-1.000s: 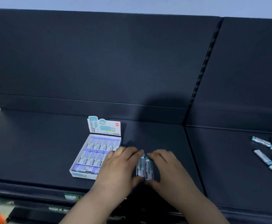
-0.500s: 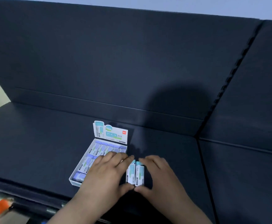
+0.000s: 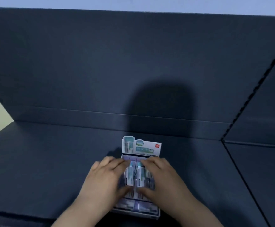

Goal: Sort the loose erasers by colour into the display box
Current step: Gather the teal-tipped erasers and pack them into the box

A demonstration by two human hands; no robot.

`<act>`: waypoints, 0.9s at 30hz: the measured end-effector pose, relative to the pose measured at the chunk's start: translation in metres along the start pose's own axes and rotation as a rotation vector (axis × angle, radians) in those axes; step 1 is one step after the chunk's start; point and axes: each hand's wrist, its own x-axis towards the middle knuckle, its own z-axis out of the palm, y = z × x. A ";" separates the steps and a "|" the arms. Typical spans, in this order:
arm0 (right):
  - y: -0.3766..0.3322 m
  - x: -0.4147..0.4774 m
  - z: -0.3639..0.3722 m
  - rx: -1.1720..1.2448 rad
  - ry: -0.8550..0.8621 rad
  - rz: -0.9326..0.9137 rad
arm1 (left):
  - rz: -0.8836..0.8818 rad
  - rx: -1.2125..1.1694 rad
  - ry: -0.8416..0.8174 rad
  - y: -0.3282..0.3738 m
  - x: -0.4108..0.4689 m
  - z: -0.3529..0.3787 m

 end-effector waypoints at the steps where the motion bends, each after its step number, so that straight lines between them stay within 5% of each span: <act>1: -0.005 0.005 0.006 -0.021 -0.011 0.013 | 0.022 -0.018 -0.018 -0.007 0.003 0.001; 12: -0.024 0.002 0.031 -0.116 0.137 0.211 | 0.230 -0.061 -0.046 -0.042 0.022 0.005; 17: -0.028 -0.015 0.020 -0.154 0.156 0.319 | 0.300 -0.154 -0.153 -0.012 0.024 -0.009; 27: 0.014 -0.060 -0.007 -0.259 0.141 0.383 | 0.330 -0.056 -0.071 0.055 0.032 -0.006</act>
